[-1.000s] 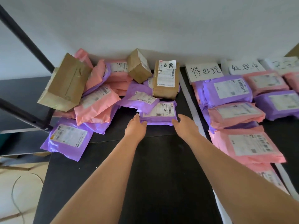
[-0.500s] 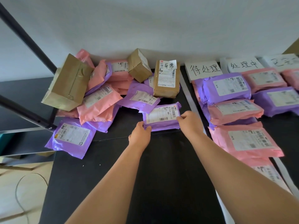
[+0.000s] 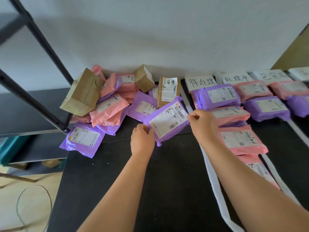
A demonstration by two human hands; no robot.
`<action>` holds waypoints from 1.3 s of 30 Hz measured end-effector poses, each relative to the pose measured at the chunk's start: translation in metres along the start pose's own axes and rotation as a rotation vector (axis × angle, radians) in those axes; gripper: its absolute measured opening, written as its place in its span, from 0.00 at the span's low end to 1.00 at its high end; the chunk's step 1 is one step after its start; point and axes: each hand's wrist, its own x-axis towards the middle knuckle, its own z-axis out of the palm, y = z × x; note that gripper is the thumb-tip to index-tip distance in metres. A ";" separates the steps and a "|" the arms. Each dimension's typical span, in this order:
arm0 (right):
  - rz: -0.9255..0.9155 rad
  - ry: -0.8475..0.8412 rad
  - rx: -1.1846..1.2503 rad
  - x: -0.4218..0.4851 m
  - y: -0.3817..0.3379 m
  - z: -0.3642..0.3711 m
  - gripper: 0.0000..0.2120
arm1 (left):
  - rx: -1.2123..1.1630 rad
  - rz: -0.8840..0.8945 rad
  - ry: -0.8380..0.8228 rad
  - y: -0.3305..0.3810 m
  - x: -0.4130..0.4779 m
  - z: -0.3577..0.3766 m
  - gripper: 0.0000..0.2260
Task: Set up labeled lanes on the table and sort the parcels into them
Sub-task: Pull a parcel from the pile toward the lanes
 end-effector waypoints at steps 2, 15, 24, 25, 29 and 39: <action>-0.093 0.071 -0.036 -0.005 -0.006 -0.013 0.05 | -0.002 0.120 0.090 0.010 -0.008 -0.010 0.12; -0.403 0.315 0.098 -0.019 -0.073 -0.084 0.05 | -0.346 0.279 0.091 0.059 -0.060 -0.069 0.08; -0.359 0.378 0.250 -0.041 -0.104 -0.110 0.12 | -0.687 0.207 -0.018 0.071 -0.083 -0.106 0.01; -0.303 0.353 0.287 -0.046 -0.106 -0.112 0.17 | -0.705 0.200 -0.022 0.072 -0.086 -0.109 0.01; -0.081 0.226 0.446 -0.065 -0.111 -0.119 0.20 | -0.828 0.176 -0.009 0.074 -0.096 -0.123 0.01; -0.090 0.090 0.588 -0.079 -0.127 -0.126 0.09 | -0.953 0.186 -0.052 0.088 -0.105 -0.147 0.02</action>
